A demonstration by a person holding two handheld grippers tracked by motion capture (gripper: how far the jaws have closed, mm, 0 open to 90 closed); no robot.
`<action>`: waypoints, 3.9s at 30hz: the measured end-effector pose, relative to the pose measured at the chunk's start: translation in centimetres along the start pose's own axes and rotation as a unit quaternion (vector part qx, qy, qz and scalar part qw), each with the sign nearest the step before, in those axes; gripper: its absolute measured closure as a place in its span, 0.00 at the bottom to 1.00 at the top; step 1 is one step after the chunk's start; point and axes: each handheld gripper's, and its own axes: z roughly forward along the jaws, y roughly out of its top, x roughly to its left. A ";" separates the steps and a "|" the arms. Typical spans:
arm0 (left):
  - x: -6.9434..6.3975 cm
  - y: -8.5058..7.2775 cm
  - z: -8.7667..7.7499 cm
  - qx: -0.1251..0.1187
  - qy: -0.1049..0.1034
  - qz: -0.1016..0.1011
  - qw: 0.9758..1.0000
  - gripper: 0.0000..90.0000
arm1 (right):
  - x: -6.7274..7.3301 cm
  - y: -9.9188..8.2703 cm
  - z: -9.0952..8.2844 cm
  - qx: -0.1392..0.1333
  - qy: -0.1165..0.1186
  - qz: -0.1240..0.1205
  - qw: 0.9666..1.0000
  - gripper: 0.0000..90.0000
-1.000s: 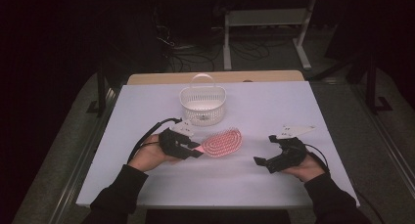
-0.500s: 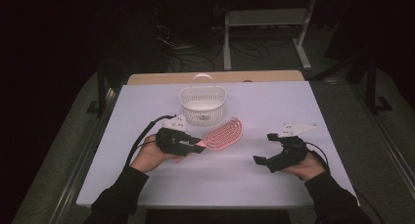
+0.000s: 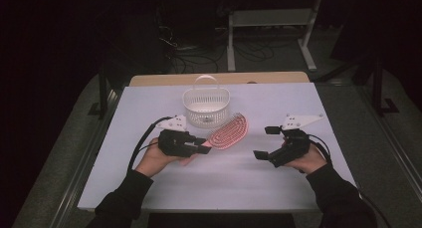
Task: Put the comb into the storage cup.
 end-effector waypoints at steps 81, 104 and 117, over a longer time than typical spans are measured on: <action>-0.7 0.6 -0.3 -0.053 -0.041 0.032 0.997 0.79 | -0.5 4.8 3.9 -0.075 0.196 -0.016 0.978 0.17; -1.3 0.7 1.2 -0.010 -0.016 0.056 0.998 0.79 | -0.2 5.3 4.2 -0.082 0.191 -0.018 0.978 0.22; -1.3 0.6 1.6 -0.017 -0.018 0.054 0.998 0.79 | -0.1 5.6 4.6 -0.092 0.201 -0.010 0.975 0.20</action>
